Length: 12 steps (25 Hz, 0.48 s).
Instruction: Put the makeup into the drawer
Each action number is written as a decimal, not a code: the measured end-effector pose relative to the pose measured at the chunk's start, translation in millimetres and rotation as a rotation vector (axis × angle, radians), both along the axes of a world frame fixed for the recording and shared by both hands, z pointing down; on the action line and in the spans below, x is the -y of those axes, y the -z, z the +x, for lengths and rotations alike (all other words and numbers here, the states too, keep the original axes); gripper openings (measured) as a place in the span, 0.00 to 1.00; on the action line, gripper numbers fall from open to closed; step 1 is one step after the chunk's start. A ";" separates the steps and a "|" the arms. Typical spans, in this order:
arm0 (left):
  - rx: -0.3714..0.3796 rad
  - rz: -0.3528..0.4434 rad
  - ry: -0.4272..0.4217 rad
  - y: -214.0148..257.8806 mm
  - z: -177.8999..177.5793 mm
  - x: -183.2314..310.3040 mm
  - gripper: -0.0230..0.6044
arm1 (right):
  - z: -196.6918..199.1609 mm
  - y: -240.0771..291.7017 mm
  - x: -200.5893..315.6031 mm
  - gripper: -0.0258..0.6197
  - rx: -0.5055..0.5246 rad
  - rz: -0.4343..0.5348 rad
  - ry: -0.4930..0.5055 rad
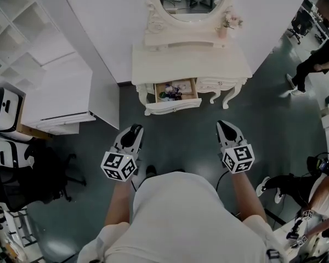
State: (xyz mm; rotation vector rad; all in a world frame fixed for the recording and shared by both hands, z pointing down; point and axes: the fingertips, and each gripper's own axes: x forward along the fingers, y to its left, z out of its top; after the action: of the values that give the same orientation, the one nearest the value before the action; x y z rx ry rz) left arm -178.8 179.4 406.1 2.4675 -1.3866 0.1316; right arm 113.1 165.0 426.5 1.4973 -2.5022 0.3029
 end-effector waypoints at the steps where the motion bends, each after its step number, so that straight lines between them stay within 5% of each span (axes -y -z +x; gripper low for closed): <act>1: -0.002 -0.001 0.002 -0.4 4.3 -0.8 0.15 | 2.5 -0.3 0.9 0.09 0.001 0.000 0.010; 12: 0.009 -0.011 0.022 -5.6 40.4 -4.2 0.15 | 26.7 -9.9 5.1 0.09 -0.003 -0.024 0.060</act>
State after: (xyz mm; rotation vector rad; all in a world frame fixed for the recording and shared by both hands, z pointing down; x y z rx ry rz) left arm -138.4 183.7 411.7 2.4449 -1.4131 0.1445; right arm 139.8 159.9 436.4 1.4090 -2.5267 0.3201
